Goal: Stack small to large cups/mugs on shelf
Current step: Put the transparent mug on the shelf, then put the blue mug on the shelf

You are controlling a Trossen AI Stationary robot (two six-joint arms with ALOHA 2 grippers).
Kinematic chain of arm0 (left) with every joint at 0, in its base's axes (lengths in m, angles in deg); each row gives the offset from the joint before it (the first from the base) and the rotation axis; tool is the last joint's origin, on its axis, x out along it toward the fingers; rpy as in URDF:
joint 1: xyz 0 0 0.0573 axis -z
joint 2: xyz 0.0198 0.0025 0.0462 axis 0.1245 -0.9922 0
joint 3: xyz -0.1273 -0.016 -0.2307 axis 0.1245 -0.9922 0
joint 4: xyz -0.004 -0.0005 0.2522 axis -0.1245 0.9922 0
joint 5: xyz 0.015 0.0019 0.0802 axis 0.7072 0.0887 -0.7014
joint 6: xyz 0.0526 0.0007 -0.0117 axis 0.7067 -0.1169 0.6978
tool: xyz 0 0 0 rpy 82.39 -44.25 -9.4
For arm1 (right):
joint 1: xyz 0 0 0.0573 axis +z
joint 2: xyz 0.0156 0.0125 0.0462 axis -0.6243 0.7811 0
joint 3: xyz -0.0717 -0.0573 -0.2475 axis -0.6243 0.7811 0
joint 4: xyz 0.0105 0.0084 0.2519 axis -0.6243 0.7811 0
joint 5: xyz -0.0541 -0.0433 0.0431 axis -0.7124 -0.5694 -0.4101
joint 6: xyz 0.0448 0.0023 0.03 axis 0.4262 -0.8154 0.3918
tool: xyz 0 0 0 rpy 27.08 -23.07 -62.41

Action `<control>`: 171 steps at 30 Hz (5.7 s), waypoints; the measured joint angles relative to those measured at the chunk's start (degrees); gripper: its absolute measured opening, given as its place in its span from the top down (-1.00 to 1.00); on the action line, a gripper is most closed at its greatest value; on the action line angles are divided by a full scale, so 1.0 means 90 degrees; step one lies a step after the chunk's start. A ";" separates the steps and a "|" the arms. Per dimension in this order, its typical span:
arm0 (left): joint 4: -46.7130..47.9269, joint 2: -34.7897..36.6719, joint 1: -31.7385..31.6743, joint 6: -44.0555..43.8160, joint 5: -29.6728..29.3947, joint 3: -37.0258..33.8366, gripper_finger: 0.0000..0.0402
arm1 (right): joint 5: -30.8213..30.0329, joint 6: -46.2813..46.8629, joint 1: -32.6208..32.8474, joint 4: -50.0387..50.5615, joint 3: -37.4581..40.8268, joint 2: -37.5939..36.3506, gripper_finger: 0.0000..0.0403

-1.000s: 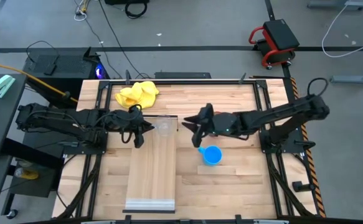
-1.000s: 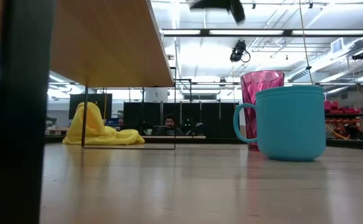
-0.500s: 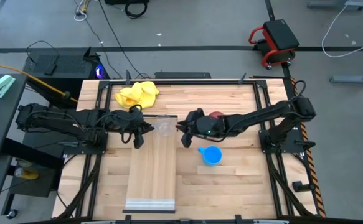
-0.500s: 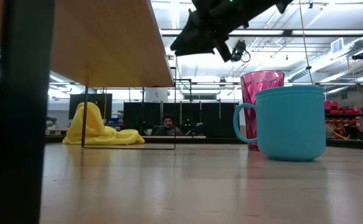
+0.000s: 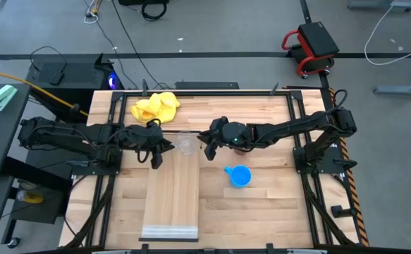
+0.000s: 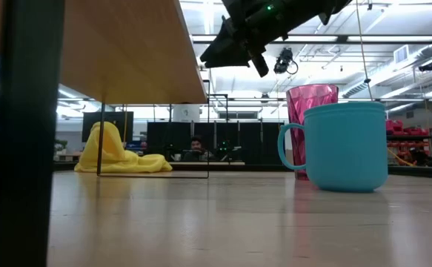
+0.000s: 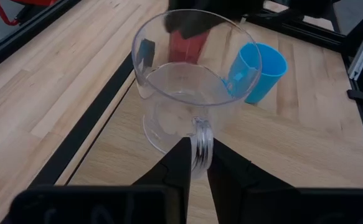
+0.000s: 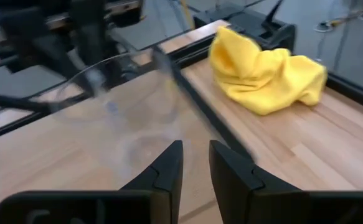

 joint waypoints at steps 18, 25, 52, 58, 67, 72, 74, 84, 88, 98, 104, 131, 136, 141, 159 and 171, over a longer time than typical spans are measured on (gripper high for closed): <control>0.0310 0.0016 0.0008 -0.0059 0.0030 0.0010 0.63 | 0.0205 -0.0222 0.0114 0.0033 -0.0795 0.0729 0.58; 0.0819 0.0211 0.0006 -0.0308 0.0020 0.0008 0.60 | 0.0348 -0.0321 0.0148 0.0308 -0.1071 0.0857 0.58; 0.1203 0.0656 0.0002 -0.0375 -0.0078 0.0002 0.60 | 0.0440 -0.0270 0.0313 0.0361 -0.1061 0.0872 0.58; 0.1197 0.0656 0.0002 -0.0376 -0.0078 0.0002 0.57 | 0.0479 -0.0273 0.0327 0.0370 -0.1061 0.0872 0.58; 0.1199 0.0666 0.0002 -0.0423 -0.0075 0.0002 0.61 | 0.0537 -0.0287 0.0340 0.0496 -0.1061 0.0872 0.58; 0.1222 0.0848 0.0002 -0.0528 -0.0075 0.0002 0.59 | 0.0534 -0.0273 0.0364 0.0655 -0.1059 0.0872 0.58; 0.1297 0.0970 0.0002 -0.0556 -0.0076 0.0002 0.57 | 0.0537 -0.0273 0.0369 0.0680 -0.1059 0.0872 0.58; 0.2007 0.1726 0.0002 -0.1047 -0.0075 0.0002 0.53 | 0.0537 -0.0122 0.0453 0.1103 -0.1054 0.0356 0.58; 0.2056 0.2027 0.0007 -0.1182 -0.0064 0.0002 0.53 | 0.0532 0.0205 0.0557 0.1845 -0.1054 -0.0244 0.58; 0.2433 0.2378 0.0551 -0.1674 -0.0029 0.0002 0.54 | -0.0714 0.2728 0.1683 0.4546 -0.1056 -0.1852 0.61; 0.2861 0.2365 0.1070 -0.2121 -0.0032 0.0001 0.55 | -0.1453 0.5653 0.2804 0.6678 -0.1056 -0.2335 0.62; 0.5047 0.2363 0.2441 -0.4965 -0.1131 0.0000 0.66 | 0.0110 0.6661 0.2871 0.7375 0.0071 -0.1426 0.32; 0.5046 0.2363 0.2441 -0.4746 -0.1243 0.0000 0.66 | 0.0129 0.6643 0.2406 0.6703 0.0307 -0.1428 0.29; 0.5048 0.2363 0.2441 -0.4631 -0.1245 0.0000 0.62 | 0.0417 0.6492 0.2177 0.6472 0.0313 -0.1252 0.31; 0.5044 0.2363 0.2439 -0.4379 -0.1245 0.0000 0.61 | 0.0719 0.6637 0.2178 0.6304 0.0318 -0.0202 0.42; 0.5044 0.2362 0.2438 -0.4425 -0.1245 0.0001 0.65 | 0.0772 0.6459 0.2178 0.6340 0.0282 -0.0274 0.95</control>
